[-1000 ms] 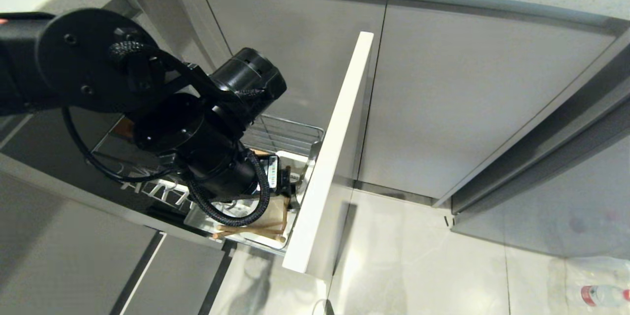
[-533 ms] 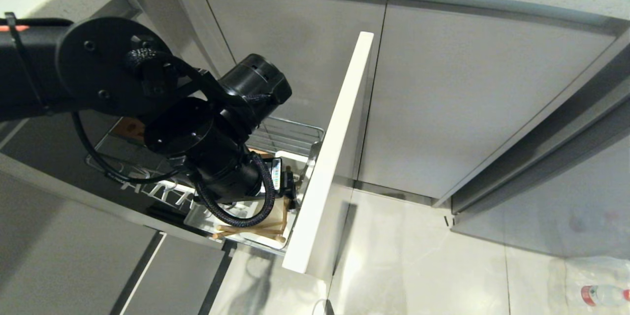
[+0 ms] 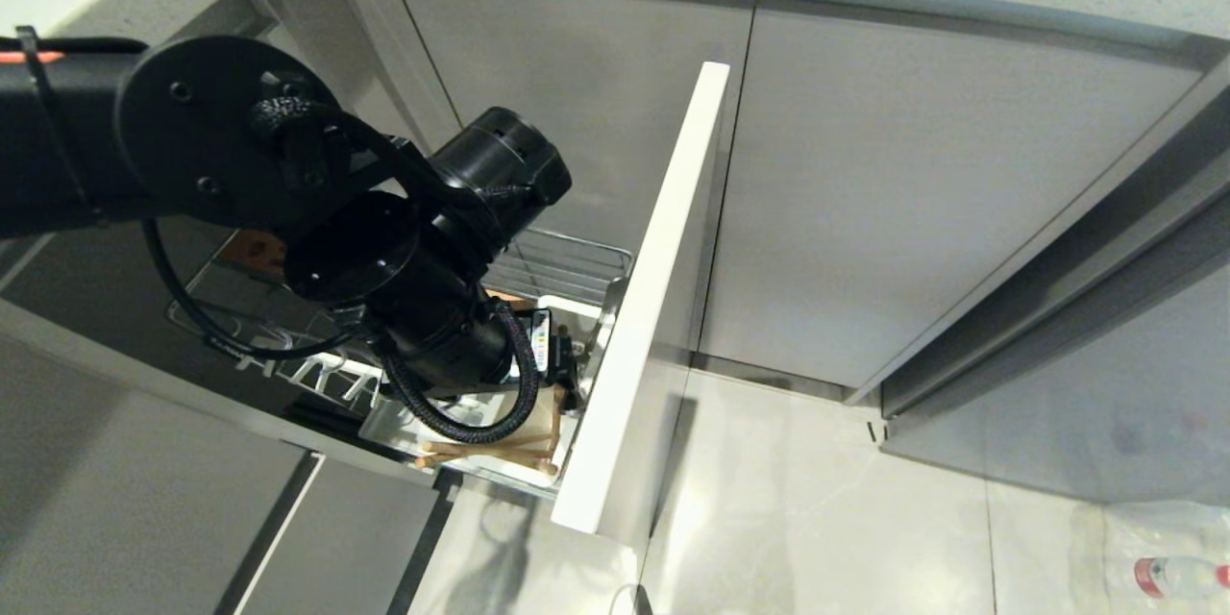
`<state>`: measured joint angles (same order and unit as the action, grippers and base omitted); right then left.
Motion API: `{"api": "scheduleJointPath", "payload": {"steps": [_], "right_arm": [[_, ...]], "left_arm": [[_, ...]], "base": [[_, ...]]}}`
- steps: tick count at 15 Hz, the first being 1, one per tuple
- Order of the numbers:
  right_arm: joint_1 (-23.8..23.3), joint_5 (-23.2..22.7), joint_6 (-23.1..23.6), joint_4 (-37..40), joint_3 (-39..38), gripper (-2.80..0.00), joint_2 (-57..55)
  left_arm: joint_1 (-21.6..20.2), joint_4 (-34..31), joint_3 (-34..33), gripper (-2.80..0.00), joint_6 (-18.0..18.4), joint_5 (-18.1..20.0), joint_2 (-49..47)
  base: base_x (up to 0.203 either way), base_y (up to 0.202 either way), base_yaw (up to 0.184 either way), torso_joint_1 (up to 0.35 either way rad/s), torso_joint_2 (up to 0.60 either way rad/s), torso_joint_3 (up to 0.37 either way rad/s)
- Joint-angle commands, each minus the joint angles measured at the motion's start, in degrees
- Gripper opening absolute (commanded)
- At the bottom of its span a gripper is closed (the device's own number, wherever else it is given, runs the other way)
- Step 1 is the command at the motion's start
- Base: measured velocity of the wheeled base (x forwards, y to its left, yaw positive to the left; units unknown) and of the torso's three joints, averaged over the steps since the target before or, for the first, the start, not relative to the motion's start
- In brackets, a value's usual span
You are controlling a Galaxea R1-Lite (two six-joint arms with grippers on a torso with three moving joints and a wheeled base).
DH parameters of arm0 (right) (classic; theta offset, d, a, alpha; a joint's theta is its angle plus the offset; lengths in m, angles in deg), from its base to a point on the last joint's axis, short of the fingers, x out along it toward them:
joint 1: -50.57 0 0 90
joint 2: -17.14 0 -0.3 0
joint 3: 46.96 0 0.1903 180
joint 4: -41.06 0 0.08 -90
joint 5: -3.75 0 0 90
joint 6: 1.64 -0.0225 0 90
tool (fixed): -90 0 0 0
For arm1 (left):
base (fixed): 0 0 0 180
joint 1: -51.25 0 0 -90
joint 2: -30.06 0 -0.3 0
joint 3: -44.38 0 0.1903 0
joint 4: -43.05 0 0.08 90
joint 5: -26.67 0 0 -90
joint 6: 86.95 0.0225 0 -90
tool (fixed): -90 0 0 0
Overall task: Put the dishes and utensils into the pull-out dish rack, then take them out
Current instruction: Close the cupboard
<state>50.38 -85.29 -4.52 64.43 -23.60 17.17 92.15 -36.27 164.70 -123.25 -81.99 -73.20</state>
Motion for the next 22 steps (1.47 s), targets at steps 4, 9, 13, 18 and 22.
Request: {"api": "scheduleJointPath", "payload": {"steps": [4, 9, 13, 18, 22], "right_arm": [[0.01, 0.0, -0.02, 0.0, -0.09, -2.8, -0.02], [0.01, 0.0, -0.02, 0.06, -0.09, -2.8, -0.02], [0.01, 0.0, -0.02, 0.0, -0.09, -2.8, -0.02], [0.01, 0.0, -0.02, 0.04, -0.09, -2.8, -0.02], [0.01, 0.0, -0.02, 0.0, -0.09, -2.8, -0.02]], "left_arm": [[0.06, -0.3, 0.17, -2.8, -0.52, -0.15, 0.07], [0.06, -0.3, 0.17, -2.8, -0.52, -0.15, 0.07], [0.06, -0.3, 0.17, -2.8, -0.55, -0.15, 0.07], [0.93, -0.38, 1.67, -2.8, -2.27, -0.32, 2.97], [2.88, -0.46, 3.22, -2.8, -4.87, -1.02, 4.09]], "base": [[0.0, 0.0, 0.0, 0.0, 0.0, 0.0], [0.0, 0.0, 0.0, 0.0, 0.0, 0.0], [0.0, 0.0, 0.0, 0.0, 0.0, 0.0], [0.0, 0.0, 0.0, 0.0, 0.0, 0.0], [0.0, 0.0, 0.0, 0.0, 0.0, 0.0]]}}
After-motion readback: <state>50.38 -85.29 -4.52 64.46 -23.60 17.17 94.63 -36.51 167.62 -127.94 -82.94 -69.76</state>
